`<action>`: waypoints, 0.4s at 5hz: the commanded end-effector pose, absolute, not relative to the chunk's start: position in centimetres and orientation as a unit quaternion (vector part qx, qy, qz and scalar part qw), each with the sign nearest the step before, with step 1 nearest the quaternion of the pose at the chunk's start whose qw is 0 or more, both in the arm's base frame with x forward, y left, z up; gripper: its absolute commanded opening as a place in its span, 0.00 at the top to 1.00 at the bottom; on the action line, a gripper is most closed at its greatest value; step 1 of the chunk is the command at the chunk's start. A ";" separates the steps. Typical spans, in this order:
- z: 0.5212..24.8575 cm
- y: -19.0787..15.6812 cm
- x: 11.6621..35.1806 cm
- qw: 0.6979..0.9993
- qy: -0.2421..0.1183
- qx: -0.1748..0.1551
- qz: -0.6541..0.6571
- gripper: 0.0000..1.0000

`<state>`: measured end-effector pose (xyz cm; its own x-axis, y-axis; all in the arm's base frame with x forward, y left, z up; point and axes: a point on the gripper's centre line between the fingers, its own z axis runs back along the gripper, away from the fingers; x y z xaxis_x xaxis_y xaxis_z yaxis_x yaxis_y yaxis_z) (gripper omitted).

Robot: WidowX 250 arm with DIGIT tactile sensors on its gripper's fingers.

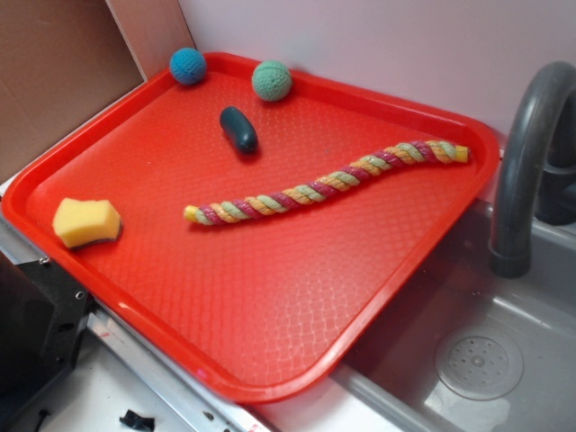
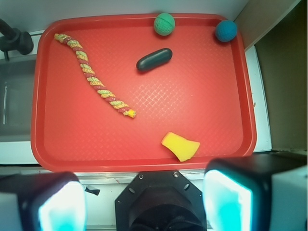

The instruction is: Grab the multicolored rope.

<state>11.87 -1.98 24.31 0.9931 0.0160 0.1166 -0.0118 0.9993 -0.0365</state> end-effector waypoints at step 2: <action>23.7 -2.7 13.4 0.995 -0.097 -0.007 0.015 0.00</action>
<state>13.26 -2.74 23.37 0.9825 0.0338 0.1830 -0.0308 0.9993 -0.0193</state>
